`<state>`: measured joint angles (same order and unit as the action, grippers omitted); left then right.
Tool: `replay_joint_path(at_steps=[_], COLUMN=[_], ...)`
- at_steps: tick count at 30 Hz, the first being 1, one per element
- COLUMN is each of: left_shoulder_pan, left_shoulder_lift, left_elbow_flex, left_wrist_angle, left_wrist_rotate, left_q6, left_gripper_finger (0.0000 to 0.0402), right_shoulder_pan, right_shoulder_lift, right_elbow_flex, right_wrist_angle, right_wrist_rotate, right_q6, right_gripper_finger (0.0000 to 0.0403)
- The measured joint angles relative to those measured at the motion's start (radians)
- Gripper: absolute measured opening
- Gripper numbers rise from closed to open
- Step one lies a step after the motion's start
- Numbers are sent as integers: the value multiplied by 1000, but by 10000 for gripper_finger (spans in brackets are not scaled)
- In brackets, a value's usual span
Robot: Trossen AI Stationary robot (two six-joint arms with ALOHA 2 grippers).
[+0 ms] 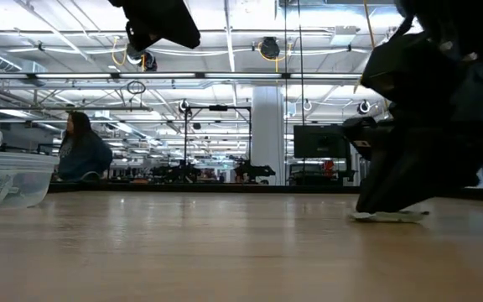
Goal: Pick and place Stevia / Truvia into bins
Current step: Put the stevia packet into the top container
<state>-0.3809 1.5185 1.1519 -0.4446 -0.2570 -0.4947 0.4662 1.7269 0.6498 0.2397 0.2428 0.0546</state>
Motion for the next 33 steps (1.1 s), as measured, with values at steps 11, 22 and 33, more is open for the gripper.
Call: replay_joint_path(at_steps=[11,22,33], left_shoulder_pan=[41,105,220], left_shoulder_lift=[0,0,0], left_elbow_flex=[0,0,0], left_wrist_angle=[-7,-46,-4], left_wrist_rotate=[-15,-64,-94], left_q6=[53,176,202], left_gripper_finger=[42,42,42], right_shoulder_pan=[-106,-296,-311], right_shoulder_lift=[6,2,2], right_elbow_flex=[-6,-4,-3], right_wrist_angle=[213,605,803], right_wrist_rotate=[22,94,122], right_q6=[-198,-307,-648], right_gripper_finger=[2,1,1])
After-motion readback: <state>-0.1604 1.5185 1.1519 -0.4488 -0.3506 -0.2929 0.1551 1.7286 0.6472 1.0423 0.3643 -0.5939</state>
